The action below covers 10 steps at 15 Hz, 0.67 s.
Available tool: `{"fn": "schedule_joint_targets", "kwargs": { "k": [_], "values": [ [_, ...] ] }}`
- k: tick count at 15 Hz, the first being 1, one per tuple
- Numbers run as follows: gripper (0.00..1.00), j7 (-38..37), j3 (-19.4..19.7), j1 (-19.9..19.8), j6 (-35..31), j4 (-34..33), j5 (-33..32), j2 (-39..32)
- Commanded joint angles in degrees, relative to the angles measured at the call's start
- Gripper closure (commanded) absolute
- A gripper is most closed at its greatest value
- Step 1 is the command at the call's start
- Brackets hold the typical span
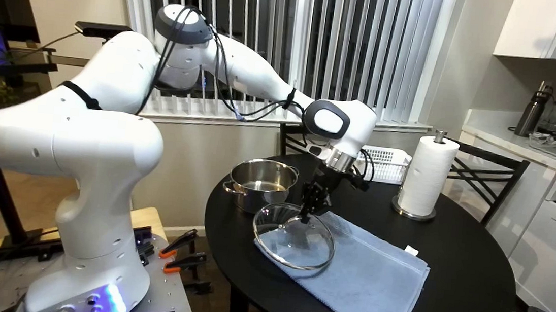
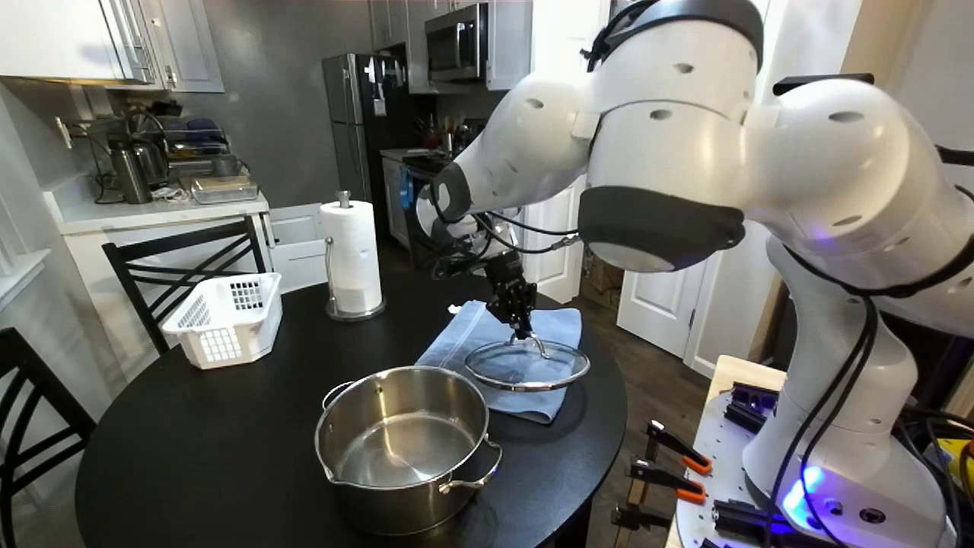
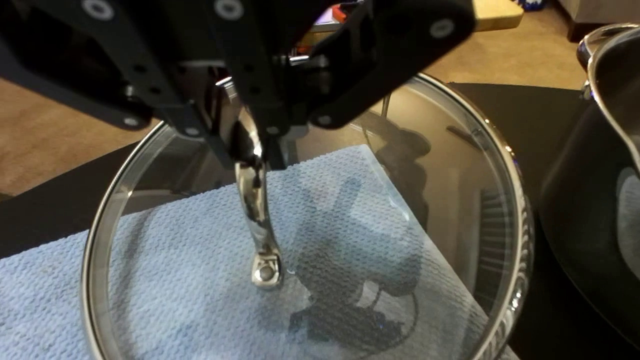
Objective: Remove the glass lid from the silver pot and put it on the blue towel on the table
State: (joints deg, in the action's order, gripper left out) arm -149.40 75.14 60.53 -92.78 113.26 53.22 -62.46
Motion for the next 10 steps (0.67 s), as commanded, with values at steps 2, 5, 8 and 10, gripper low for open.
{"fn": "schedule_joint_targets", "kwargs": {
  "k": [2, 5, 8, 10],
  "values": [
    [0.93, 0.0, 2.1, -2.0, 6.4, -5.7, 2.4, -5.7],
    [0.93, 0.0, 2.2, -2.1, 6.3, -7.1, 3.5, -6.7],
    [0.93, 0.3, -4.5, -4.5, -3.0, -5.9, 3.9, 3.0],
    [0.93, 1.9, -2.9, -3.3, -2.4, -5.3, 9.1, -0.7]
  ]
}}
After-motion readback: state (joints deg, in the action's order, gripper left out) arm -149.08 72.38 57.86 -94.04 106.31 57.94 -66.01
